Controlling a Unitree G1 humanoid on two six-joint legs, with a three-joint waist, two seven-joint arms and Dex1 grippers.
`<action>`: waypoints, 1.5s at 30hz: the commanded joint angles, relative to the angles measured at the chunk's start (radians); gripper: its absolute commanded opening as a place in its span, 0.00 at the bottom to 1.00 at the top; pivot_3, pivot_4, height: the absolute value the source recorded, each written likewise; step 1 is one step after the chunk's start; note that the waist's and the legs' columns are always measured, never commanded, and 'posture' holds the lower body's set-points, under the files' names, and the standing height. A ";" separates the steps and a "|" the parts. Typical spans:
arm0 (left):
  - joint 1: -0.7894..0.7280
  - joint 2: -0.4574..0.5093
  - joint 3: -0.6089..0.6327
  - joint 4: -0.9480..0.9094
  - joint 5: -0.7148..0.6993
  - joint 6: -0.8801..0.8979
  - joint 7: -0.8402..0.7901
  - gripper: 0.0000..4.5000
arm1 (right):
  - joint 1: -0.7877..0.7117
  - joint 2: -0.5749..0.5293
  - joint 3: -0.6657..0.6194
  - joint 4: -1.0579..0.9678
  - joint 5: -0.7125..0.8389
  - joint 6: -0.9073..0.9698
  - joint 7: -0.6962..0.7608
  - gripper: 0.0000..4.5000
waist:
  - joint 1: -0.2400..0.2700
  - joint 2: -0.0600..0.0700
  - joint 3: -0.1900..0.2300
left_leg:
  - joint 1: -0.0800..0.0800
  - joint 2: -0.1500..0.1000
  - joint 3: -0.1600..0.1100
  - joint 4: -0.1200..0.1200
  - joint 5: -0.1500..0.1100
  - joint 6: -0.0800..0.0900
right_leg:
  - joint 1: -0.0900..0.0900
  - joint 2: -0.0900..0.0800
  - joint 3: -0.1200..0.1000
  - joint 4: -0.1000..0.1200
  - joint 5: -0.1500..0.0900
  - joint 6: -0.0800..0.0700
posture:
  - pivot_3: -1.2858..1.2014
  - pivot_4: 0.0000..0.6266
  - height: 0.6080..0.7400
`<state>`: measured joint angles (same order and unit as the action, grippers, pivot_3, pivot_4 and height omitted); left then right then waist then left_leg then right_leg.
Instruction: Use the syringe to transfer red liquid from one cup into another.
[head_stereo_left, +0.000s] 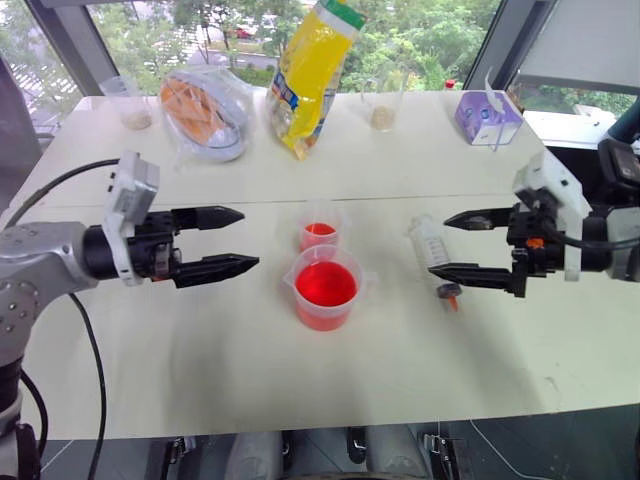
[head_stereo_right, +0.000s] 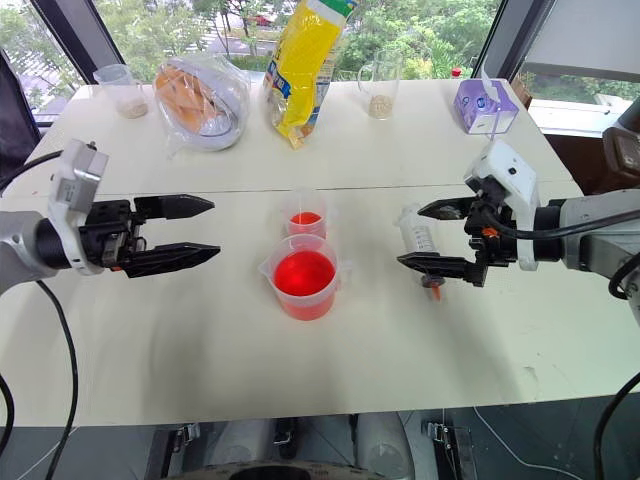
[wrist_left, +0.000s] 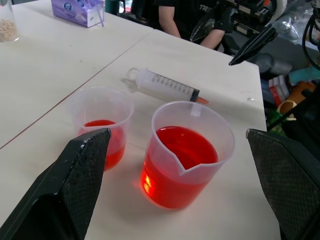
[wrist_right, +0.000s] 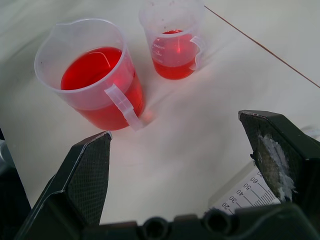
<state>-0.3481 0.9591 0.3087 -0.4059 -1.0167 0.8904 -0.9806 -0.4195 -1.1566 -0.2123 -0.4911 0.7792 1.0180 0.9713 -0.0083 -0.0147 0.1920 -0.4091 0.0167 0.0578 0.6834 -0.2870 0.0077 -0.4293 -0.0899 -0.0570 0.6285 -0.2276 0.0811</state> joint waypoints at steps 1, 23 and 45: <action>-0.021 0.015 0.022 -0.007 -0.022 0.003 -0.004 1.00 | -0.001 -0.015 -0.040 -0.014 0.006 -0.014 0.000 0.99 | 0.000 0.000 0.000 | 0.000 0.000 0.000 0.000 0.000 0.000 | 0.000 0.000 0.000 0.000 0.000 0.000 | 0.52 0.24 1.00; -0.064 -0.023 -0.032 -0.002 0.011 -0.038 0.011 1.00 | 0.076 -0.062 -0.065 0.035 -0.073 -0.063 0.014 0.99 | 0.001 0.000 0.000 | 0.000 0.000 0.000 0.000 0.000 0.000 | 0.000 0.000 0.000 0.000 0.001 0.002 | 0.52 0.24 1.00; -0.156 -0.150 -0.194 0.095 0.138 -0.149 -0.093 1.00 | -0.525 0.099 0.432 0.557 -0.245 0.508 -0.191 0.99 | -0.002 0.000 0.000 | -0.001 0.000 0.001 0.000 0.000 0.000 | -0.002 0.001 0.001 0.001 0.002 0.001 | 0.52 0.24 1.00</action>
<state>-0.4843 0.8116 0.1057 -0.3058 -0.8850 0.7681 -1.0598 -0.9072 -1.0597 0.2113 0.0503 0.5588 1.5084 0.7944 -0.0100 -0.0147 0.1919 -0.4099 0.0164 0.0592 0.6839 -0.2868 0.0076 -0.4309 -0.0893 -0.0558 0.6296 -0.2257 0.0825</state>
